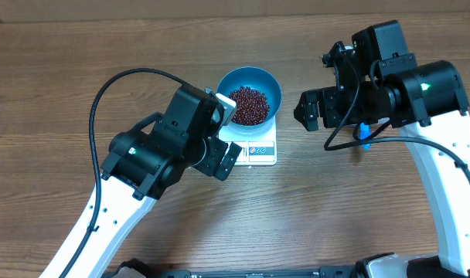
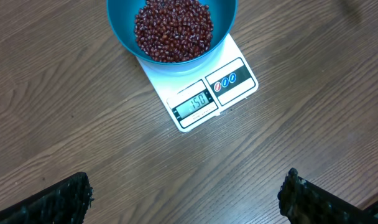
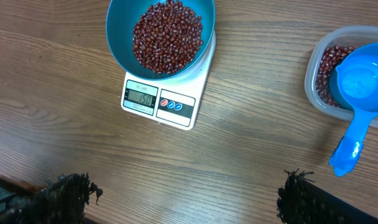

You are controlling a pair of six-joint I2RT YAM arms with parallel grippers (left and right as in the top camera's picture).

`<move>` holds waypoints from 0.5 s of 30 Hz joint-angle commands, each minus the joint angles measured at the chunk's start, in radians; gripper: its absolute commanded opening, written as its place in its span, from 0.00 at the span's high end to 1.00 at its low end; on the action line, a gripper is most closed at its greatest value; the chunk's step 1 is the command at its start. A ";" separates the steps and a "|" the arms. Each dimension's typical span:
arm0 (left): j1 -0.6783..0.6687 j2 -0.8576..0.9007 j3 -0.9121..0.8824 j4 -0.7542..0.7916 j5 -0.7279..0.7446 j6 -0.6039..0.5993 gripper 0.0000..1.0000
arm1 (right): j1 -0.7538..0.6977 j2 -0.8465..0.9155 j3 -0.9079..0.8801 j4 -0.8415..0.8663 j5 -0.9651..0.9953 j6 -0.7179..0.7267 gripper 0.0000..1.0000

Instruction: Scoop item into bowl and weigh 150g on scale

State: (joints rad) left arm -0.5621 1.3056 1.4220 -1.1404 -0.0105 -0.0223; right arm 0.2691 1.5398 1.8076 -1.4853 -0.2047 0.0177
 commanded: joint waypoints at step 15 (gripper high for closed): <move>0.006 0.003 0.013 0.000 0.011 0.016 0.00 | 0.000 -0.025 0.018 -0.009 0.003 -0.009 0.00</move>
State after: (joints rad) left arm -0.5621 1.3056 1.4220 -1.1404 -0.0105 -0.0219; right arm 0.2691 1.5398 1.8076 -1.4879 -0.2047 0.0177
